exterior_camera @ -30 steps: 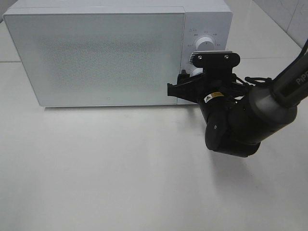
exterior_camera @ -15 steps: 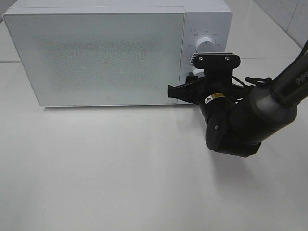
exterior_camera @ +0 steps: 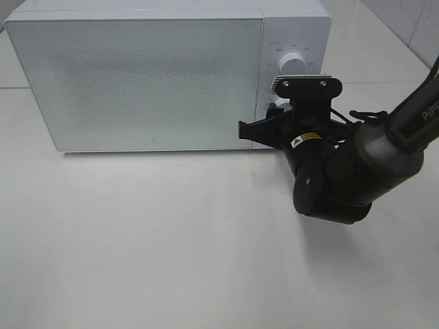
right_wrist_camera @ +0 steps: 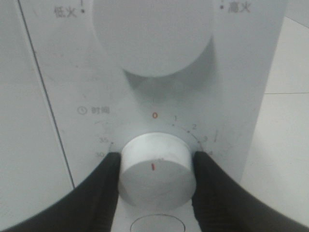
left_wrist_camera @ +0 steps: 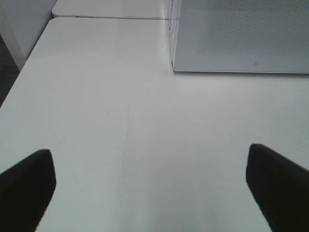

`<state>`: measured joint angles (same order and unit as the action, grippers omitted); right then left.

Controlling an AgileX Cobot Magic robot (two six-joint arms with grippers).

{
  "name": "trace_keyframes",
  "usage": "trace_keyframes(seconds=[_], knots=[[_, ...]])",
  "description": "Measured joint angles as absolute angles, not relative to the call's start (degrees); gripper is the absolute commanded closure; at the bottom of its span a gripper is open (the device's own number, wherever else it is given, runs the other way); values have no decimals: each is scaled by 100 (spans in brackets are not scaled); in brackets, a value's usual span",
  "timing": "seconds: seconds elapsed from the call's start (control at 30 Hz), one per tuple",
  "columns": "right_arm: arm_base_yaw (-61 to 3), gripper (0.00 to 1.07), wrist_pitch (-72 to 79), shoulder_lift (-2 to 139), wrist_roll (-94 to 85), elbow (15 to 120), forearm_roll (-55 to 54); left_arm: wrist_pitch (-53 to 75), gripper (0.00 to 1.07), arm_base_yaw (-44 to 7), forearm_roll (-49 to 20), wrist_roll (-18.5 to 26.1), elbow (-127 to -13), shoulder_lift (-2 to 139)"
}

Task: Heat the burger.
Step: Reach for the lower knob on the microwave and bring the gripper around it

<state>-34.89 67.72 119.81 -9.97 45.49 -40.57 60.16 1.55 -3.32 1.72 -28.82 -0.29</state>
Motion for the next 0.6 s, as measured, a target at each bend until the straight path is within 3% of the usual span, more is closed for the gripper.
trace_keyframes(seconds=[0.6], knots=[[-3432,107,6795,11981,166,4509,-3747,6016,6,155,-332,172,-2882,-29]])
